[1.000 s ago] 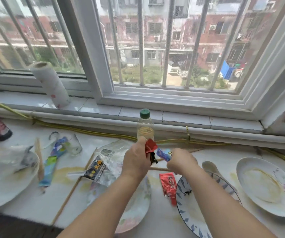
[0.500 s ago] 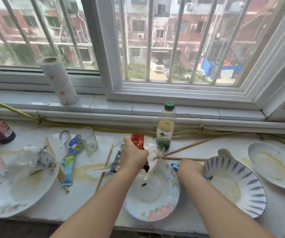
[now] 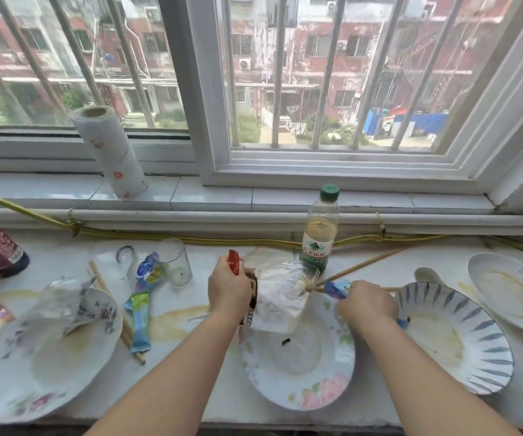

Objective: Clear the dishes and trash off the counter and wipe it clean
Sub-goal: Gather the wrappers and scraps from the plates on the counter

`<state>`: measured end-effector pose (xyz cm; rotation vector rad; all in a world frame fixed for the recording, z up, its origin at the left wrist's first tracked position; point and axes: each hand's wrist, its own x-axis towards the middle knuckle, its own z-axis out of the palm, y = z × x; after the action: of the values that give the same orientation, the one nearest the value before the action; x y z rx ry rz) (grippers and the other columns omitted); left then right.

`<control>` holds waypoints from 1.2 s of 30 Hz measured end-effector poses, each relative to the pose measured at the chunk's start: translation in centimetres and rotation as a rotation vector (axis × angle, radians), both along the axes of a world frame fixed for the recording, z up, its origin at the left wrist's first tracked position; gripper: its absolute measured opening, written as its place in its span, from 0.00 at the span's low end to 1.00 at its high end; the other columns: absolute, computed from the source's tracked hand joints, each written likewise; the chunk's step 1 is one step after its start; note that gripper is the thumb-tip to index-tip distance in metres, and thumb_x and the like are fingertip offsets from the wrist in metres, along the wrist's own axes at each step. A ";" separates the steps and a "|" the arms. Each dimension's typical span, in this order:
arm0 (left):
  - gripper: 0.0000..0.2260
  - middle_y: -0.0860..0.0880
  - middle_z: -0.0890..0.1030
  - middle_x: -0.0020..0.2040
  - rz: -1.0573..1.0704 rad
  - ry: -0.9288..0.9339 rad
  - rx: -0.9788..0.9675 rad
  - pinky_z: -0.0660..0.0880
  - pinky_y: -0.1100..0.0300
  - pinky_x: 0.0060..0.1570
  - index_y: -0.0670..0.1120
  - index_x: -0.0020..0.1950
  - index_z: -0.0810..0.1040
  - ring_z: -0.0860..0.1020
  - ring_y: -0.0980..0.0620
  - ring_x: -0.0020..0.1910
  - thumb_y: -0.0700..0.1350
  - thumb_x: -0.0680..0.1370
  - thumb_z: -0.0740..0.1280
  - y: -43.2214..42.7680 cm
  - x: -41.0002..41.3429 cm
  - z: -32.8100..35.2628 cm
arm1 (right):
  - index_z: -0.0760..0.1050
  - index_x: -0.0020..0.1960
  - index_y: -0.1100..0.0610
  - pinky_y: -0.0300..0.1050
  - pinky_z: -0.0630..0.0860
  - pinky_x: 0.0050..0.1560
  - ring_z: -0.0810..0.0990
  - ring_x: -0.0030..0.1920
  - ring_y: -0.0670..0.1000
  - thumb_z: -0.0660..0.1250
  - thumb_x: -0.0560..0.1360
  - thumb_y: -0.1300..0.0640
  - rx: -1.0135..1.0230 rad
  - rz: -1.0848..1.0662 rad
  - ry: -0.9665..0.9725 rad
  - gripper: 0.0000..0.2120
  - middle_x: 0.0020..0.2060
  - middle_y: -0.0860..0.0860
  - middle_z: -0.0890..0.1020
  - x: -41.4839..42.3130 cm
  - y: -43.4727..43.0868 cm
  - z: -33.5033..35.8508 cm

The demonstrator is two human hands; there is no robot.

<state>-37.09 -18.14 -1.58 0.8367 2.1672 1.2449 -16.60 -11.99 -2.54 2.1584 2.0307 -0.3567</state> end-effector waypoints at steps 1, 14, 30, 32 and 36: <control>0.04 0.45 0.79 0.44 0.013 0.010 0.010 0.71 0.56 0.41 0.44 0.50 0.72 0.75 0.46 0.42 0.42 0.81 0.58 0.1 -0.2 -0.1 | 0.75 0.53 0.54 0.42 0.70 0.42 0.78 0.51 0.55 0.63 0.73 0.52 0.024 -0.004 0.024 0.10 0.49 0.53 0.80 -0.3 -0.1 0.7; 0.17 0.50 0.78 0.49 -0.265 0.152 -0.308 0.73 0.57 0.46 0.50 0.55 0.71 0.77 0.48 0.48 0.54 0.71 0.71 -0.9 -1.6 -0.7 | 0.69 0.51 0.54 0.44 0.71 0.41 0.77 0.48 0.54 0.70 0.64 0.37 -0.086 -0.127 0.480 0.26 0.46 0.51 0.78 -4.4 -0.6 1.8; 0.10 0.52 0.78 0.40 -0.164 0.126 -0.265 0.71 0.58 0.42 0.51 0.47 0.71 0.78 0.48 0.44 0.51 0.72 0.70 -3.4 -3.6 -0.3 | 0.73 0.44 0.56 0.42 0.73 0.34 0.77 0.31 0.51 0.64 0.71 0.66 0.139 -0.276 1.278 0.07 0.35 0.56 0.77 -8.2 -0.2 5.1; 0.10 0.52 0.77 0.40 -0.148 0.128 -0.271 0.70 0.58 0.42 0.51 0.47 0.71 0.76 0.47 0.44 0.50 0.73 0.70 -3.8 -4.1 -0.1 | 0.73 0.48 0.58 0.42 0.72 0.34 0.76 0.34 0.51 0.64 0.71 0.60 0.143 -0.154 0.980 0.06 0.37 0.54 0.77 -8.0 -0.5 5.1; 0.11 0.50 0.79 0.44 -0.126 0.127 -0.286 0.72 0.57 0.45 0.50 0.51 0.72 0.76 0.47 0.46 0.51 0.73 0.70 -4.4 -4.8 -0.2 | 0.65 0.58 0.57 0.45 0.71 0.44 0.78 0.54 0.57 0.70 0.64 0.35 -0.077 -0.063 0.409 0.34 0.50 0.53 0.77 -7.7 -2.0 2.5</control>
<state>-41.91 -22.51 -1.80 0.9339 2.2826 0.8156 -24.26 -14.03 -0.08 2.2500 2.0980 -0.9374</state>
